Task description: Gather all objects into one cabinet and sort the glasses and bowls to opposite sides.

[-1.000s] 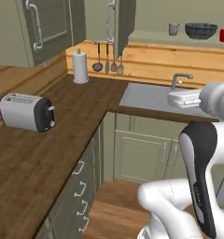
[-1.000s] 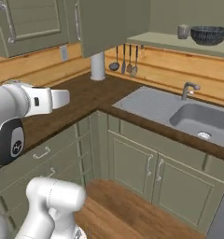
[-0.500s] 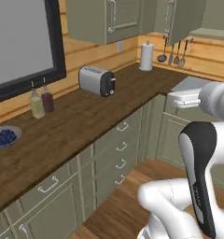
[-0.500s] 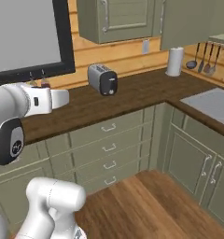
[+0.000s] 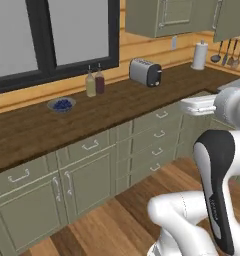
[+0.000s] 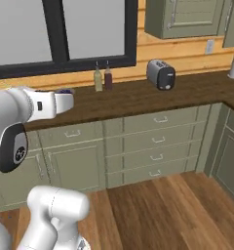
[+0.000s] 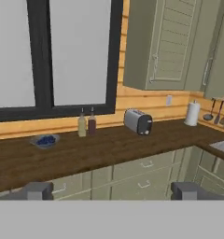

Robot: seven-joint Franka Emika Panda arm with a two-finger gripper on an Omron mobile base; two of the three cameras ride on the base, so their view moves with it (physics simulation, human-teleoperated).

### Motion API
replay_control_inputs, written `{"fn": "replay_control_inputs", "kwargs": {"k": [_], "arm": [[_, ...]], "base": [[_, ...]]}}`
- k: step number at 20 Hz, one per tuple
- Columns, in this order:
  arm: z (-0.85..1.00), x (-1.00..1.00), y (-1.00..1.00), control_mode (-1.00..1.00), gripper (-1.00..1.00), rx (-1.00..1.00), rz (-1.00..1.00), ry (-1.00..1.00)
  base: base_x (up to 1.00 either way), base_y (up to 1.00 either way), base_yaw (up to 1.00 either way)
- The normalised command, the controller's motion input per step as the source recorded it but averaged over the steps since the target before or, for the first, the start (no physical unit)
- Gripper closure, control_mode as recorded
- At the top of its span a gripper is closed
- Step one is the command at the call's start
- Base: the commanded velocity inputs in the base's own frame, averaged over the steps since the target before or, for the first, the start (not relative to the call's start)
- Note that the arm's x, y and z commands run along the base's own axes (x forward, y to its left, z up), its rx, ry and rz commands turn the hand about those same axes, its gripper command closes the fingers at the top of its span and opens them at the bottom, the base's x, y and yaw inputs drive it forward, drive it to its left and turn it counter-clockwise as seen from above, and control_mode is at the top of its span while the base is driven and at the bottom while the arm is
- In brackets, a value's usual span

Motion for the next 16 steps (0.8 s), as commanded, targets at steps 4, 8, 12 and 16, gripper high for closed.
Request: {"fn": "replay_control_inputs", "kwargs": {"k": [4,8,12,16], "arm": [[0.00,0.00,0.00,1.00,-1.00,0.00,0.00,0.00],[0.00,0.00,0.00,1.00,-1.00,0.00,0.00,0.00],[0.00,0.00,0.00,1.00,-1.00,0.00,0.00,0.00],[0.00,0.00,0.00,1.00,-1.00,0.00,0.00,0.00]], "base": [[-1.00,0.57,0.31],[-1.00,0.63,0.30],[-0.94,0.66,0.29],[-0.48,0.97,0.24]]}}
